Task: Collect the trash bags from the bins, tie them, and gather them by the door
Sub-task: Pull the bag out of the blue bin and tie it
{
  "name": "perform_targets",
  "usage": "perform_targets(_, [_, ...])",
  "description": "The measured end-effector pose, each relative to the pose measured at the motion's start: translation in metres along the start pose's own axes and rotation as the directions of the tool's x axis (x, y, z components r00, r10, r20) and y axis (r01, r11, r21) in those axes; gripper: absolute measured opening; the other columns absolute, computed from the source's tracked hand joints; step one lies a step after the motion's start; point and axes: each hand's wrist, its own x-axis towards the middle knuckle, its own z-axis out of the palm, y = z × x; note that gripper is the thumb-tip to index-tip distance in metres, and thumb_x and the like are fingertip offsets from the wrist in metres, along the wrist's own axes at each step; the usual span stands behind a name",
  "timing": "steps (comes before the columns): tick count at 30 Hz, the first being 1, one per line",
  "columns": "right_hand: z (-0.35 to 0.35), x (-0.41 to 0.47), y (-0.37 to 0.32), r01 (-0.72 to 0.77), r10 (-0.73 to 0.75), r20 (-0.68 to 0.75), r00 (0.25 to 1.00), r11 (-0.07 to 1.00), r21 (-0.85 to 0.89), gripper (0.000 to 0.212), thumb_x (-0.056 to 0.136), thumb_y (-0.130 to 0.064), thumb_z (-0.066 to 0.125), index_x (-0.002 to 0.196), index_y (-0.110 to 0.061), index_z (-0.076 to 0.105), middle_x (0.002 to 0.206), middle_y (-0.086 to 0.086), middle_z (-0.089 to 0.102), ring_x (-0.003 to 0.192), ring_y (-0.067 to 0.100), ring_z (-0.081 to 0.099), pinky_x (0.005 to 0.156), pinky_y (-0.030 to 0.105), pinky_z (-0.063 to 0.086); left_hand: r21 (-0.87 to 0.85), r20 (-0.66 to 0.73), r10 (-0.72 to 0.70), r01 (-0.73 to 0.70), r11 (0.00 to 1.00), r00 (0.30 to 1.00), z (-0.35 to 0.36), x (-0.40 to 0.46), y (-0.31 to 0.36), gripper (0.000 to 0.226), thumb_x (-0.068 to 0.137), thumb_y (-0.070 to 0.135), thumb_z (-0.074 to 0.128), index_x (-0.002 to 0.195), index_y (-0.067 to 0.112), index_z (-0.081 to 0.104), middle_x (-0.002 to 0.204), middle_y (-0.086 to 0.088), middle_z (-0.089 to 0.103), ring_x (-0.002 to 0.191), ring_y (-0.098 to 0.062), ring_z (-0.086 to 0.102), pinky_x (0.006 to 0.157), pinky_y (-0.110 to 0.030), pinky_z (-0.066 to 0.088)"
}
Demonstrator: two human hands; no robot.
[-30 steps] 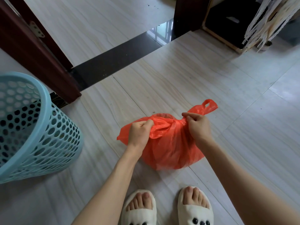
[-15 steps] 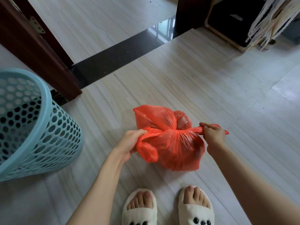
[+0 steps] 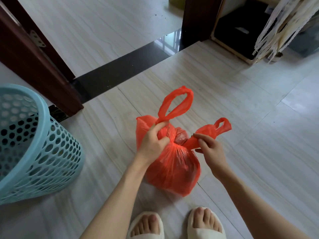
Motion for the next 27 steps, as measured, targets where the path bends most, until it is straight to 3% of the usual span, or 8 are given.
perform_targets(3, [-0.001,0.0,-0.002,-0.041,0.036,0.057,0.998,0.995,0.088,0.032,0.089,0.003,0.041,0.09,-0.016,0.067,0.1,0.004,0.067,0.085,0.011,0.057,0.059,0.017,0.044,0.3,0.026,0.094,-0.097,0.949,0.995,0.011,0.001,0.001,0.059,0.073,0.029,0.062,0.129,0.012,0.05,0.132,-0.007,0.049,0.122,-0.023,0.051,0.104,-0.036,0.041])
perform_targets(7, [-0.004,0.001,-0.007,-0.144,0.122,0.084,0.989,0.919,0.367,0.043,0.08,0.005,0.04,0.064,-0.018,0.072,0.074,-0.004,0.071,0.078,0.015,0.056,0.064,0.024,0.037,0.747,0.159,-0.142,-0.025,0.664,0.977,0.026,0.003,-0.002,0.091,0.067,0.061,0.068,0.138,0.018,0.032,0.141,-0.009,0.033,0.126,-0.032,0.046,0.101,-0.038,0.038])
perform_targets(12, [-0.013,0.0,-0.017,-0.269,0.12,0.265,0.957,0.709,0.652,0.011,0.048,-0.017,0.053,0.037,-0.016,0.052,0.05,-0.001,0.057,0.059,0.014,0.06,0.066,0.026,0.047,0.84,0.044,-0.069,0.0,0.543,0.997,0.041,0.005,-0.009,0.063,0.081,0.06,0.053,0.123,0.013,0.048,0.123,-0.01,0.045,0.104,-0.04,0.059,0.084,-0.044,0.045])
perform_targets(14, [-0.018,0.007,-0.015,-0.268,0.165,0.214,0.963,0.672,0.69,0.016,0.062,-0.01,0.047,0.047,-0.015,0.051,0.056,0.0,0.061,0.059,0.015,0.06,0.067,0.026,0.047,0.835,0.042,0.015,-0.043,0.549,0.999,0.041,0.004,-0.007,0.04,0.091,0.045,0.045,0.117,0.016,0.055,0.118,-0.011,0.048,0.099,-0.042,0.06,0.081,-0.045,0.046])
perform_targets(17, [-0.019,0.023,-0.011,-0.258,0.273,0.058,0.96,0.792,0.554,0.017,0.09,-0.012,0.044,0.103,-0.012,0.056,0.1,0.003,0.065,0.059,0.012,0.063,0.058,0.025,0.045,0.806,0.131,0.068,-0.146,0.574,0.989,0.035,-0.002,-0.008,0.03,0.093,0.031,0.042,0.114,0.017,0.057,0.116,-0.01,0.049,0.095,-0.042,0.06,0.078,-0.043,0.045])
perform_targets(19, [-0.015,0.032,-0.007,-0.286,0.276,0.087,0.957,0.855,0.433,0.043,0.09,-0.017,0.052,0.131,-0.017,0.039,0.119,0.005,0.057,0.054,0.009,0.061,0.053,0.024,0.045,0.742,0.218,0.099,-0.231,0.63,0.971,0.03,-0.007,-0.01,0.027,0.092,0.023,0.041,0.111,0.015,0.058,0.11,-0.011,0.049,0.092,-0.044,0.058,0.075,-0.043,0.043])
perform_targets(23, [-0.005,0.035,-0.015,-0.282,0.246,0.179,0.953,0.934,0.218,0.021,0.089,-0.007,0.046,0.106,-0.018,0.053,0.092,0.012,0.058,0.063,0.017,0.051,0.059,0.027,0.039,0.586,0.291,0.095,-0.256,0.768,0.952,0.022,-0.01,-0.014,0.022,0.093,0.02,0.04,0.102,0.013,0.059,0.103,-0.011,0.055,0.096,-0.042,0.057,0.076,-0.04,0.042])
perform_targets(27, [-0.006,0.041,-0.024,-0.358,0.33,0.142,0.933,0.89,0.282,0.026,0.09,-0.001,0.035,0.076,-0.011,0.053,0.062,0.005,0.046,0.035,0.008,0.042,0.039,0.015,0.035,0.498,0.118,-0.072,0.004,0.867,0.99,0.013,-0.005,-0.02,0.053,0.092,0.044,0.036,0.134,0.012,0.043,0.119,-0.021,0.062,0.116,-0.036,0.054,0.09,-0.037,0.043])
